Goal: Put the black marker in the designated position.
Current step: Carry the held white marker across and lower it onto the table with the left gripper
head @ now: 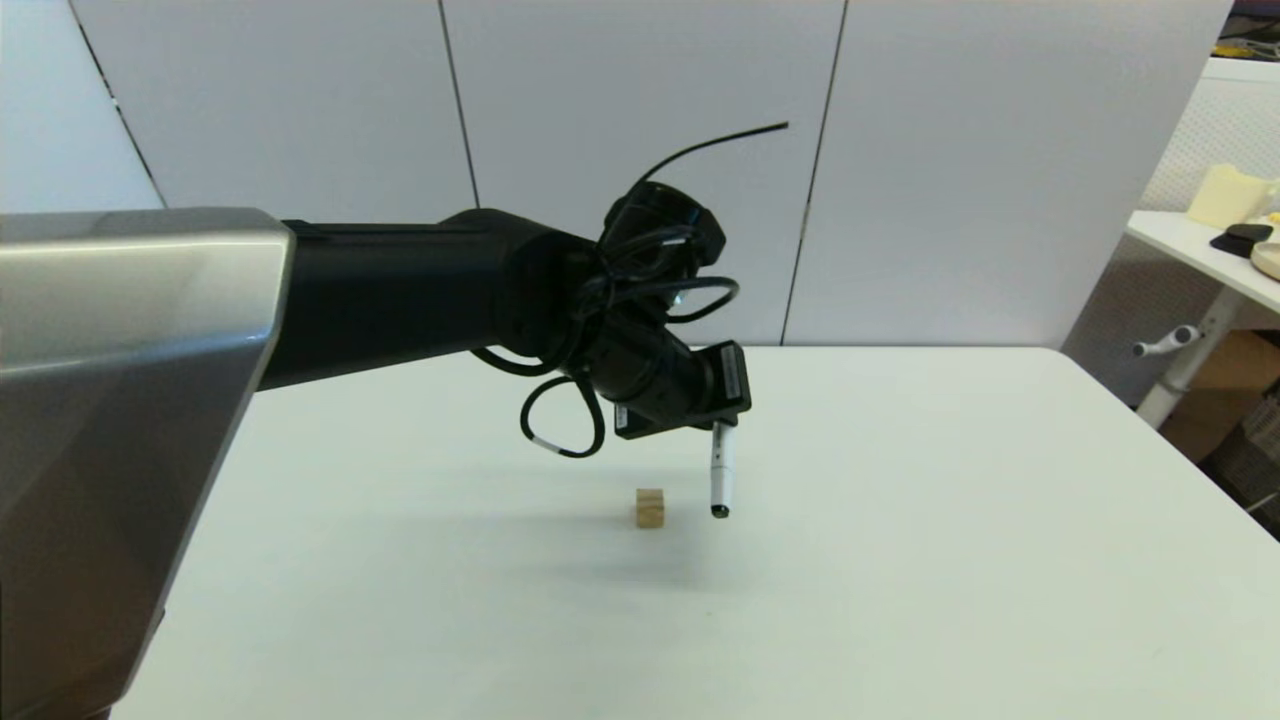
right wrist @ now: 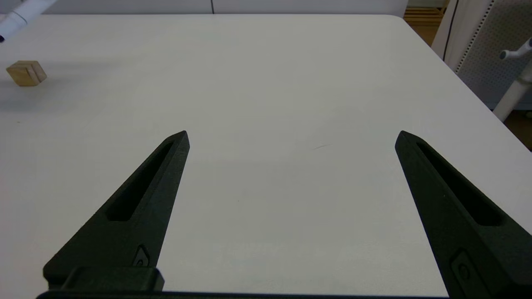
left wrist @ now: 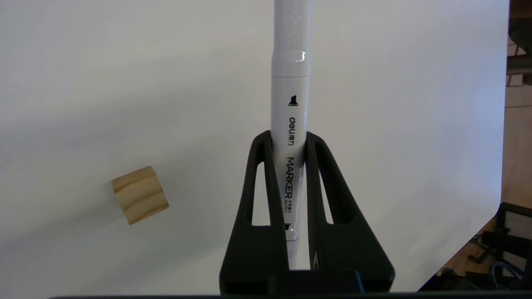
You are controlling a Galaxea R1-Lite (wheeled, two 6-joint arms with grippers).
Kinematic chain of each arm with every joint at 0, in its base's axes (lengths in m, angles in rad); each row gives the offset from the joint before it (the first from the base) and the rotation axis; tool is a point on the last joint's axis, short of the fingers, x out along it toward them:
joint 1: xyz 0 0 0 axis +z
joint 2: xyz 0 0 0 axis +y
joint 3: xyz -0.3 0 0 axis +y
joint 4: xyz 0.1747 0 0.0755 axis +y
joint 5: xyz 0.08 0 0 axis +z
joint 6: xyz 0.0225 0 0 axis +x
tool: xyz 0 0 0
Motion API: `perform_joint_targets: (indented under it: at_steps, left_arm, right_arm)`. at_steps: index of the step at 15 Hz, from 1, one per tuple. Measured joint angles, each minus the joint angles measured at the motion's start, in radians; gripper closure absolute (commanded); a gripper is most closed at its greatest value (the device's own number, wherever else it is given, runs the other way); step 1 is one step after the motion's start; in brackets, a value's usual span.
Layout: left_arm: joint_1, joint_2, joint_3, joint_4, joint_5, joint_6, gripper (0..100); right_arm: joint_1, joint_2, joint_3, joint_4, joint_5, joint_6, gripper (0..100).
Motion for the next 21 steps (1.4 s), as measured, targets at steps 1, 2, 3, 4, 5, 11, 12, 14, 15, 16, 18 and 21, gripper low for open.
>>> perform_joint_targets:
  at_steps: [1,2,3,4,5,11,12,14,15,16,18,21]
  left_arm:
    - [0.0,0.009,0.001,0.0,0.001,-0.02,100]
    - [0.0,0.016,0.001,0.0,0.003,-0.037,100]
    - [0.0,0.024,0.002,0.0,0.014,-0.059,100]
    - [0.001,0.036,0.003,0.0,0.031,-0.092,100]
    - [0.001,0.046,0.003,0.0,0.042,-0.121,100]
    - [0.01,0.11,0.004,-0.007,0.094,-0.129,100]
    - [0.01,0.118,0.003,-0.009,0.094,-0.126,100]
    - [0.011,0.127,0.001,-0.01,0.095,-0.123,100]
    - [0.011,0.13,0.001,-0.013,0.095,-0.123,100]
    - [0.011,0.133,0.001,-0.014,0.095,-0.123,100]
    - [0.011,0.137,0.0,-0.014,0.094,-0.123,100]
    - [0.011,0.139,0.0,-0.016,0.095,-0.124,100]
  right_arm:
    - [0.0,0.0,0.0,0.0,0.0,0.0,0]
    - [0.0,0.0,0.0,0.0,0.0,0.0,0]
    - [0.0,0.0,0.0,0.0,0.0,0.0,0]
    - [0.0,0.0,0.0,-0.001,0.0,0.0,0]
    - [0.0,0.0,0.0,-0.001,0.0,0.0,0]
    - [0.0,0.0,0.0,0.0,0.0,0.0,0]
    - [0.0,0.0,0.0,0.0,0.0,0.0,0]
    - [0.0,0.0,0.0,-0.001,0.0,0.0,0]
    - [0.0,0.0,0.0,-0.001,0.0,0.0,0]
    - [0.0,0.0,0.0,0.0,0.0,-0.001,0]
    - [0.0,0.0,0.0,0.0,0.001,0.0,0]
    - [0.0,0.0,0.0,-0.001,0.0,0.0,0]
